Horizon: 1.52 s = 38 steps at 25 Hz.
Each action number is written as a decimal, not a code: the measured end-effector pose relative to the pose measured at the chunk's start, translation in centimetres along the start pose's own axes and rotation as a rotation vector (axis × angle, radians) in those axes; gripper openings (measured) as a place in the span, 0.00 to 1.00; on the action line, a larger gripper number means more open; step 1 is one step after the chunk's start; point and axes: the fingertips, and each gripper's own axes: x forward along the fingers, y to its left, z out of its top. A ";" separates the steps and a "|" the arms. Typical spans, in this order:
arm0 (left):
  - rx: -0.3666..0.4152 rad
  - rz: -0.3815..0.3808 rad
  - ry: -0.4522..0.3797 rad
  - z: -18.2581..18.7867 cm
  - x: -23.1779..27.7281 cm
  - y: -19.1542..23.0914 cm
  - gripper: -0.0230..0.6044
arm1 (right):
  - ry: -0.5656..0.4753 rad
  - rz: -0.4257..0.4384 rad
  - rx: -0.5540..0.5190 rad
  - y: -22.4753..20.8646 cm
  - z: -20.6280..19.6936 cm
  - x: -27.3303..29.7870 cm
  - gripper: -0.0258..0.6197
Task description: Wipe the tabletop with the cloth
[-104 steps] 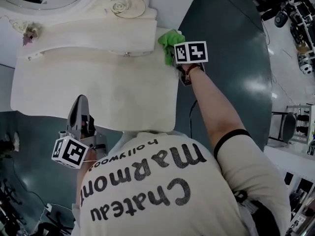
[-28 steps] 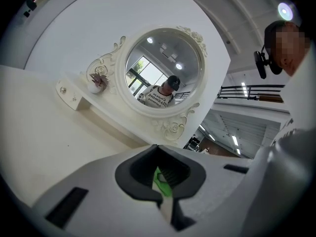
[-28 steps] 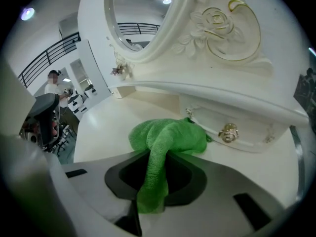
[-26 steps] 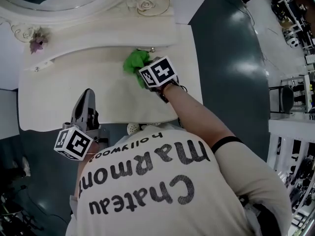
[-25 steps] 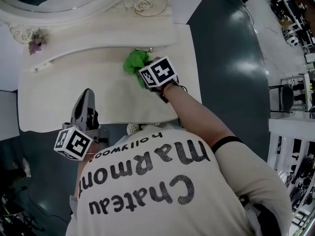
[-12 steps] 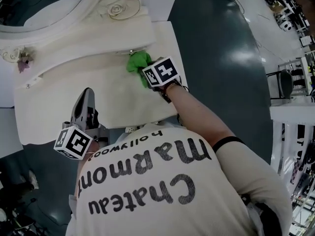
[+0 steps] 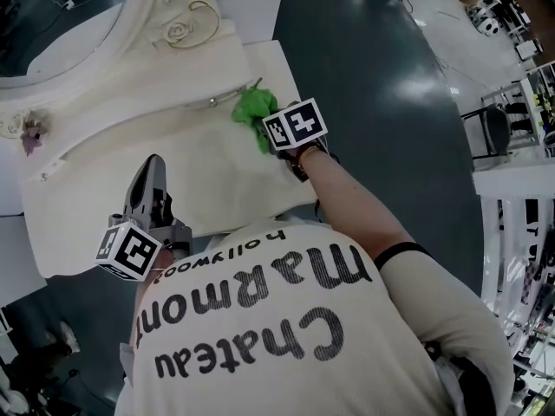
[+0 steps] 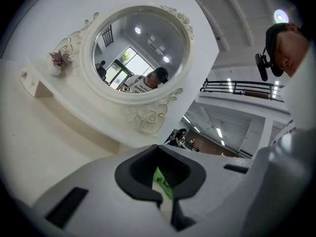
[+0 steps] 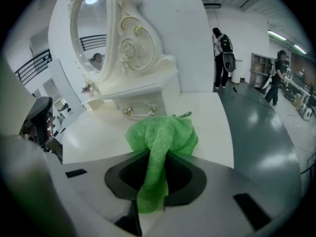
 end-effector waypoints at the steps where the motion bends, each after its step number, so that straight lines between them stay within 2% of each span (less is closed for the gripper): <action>1: 0.002 -0.005 0.003 0.0 0.2 -0.1 0.05 | -0.003 -0.009 0.012 -0.5 -0.1 -0.2 0.19; 16: 0.011 -0.029 0.040 0.0 0.4 -0.1 0.05 | -0.060 -0.140 0.184 -7.4 -1.9 -4.1 0.19; 25: -0.012 0.013 0.052 -0.7 -1.3 1.1 0.05 | -0.052 -0.178 0.240 -9.1 -2.5 -5.2 0.19; 31: -0.015 0.036 0.055 -0.7 -2.4 2.0 0.05 | -0.057 -0.192 0.370 -10.4 -2.9 -6.0 0.19; 36: -0.015 0.029 0.051 -0.2 -2.8 3.0 0.05 | -0.044 -0.269 0.435 -11.6 -4.0 -6.7 0.19; 38: -0.017 0.022 0.052 -0.1 -2.7 3.1 0.05 | -0.073 -0.273 0.475 -11.7 -3.6 -7.5 0.19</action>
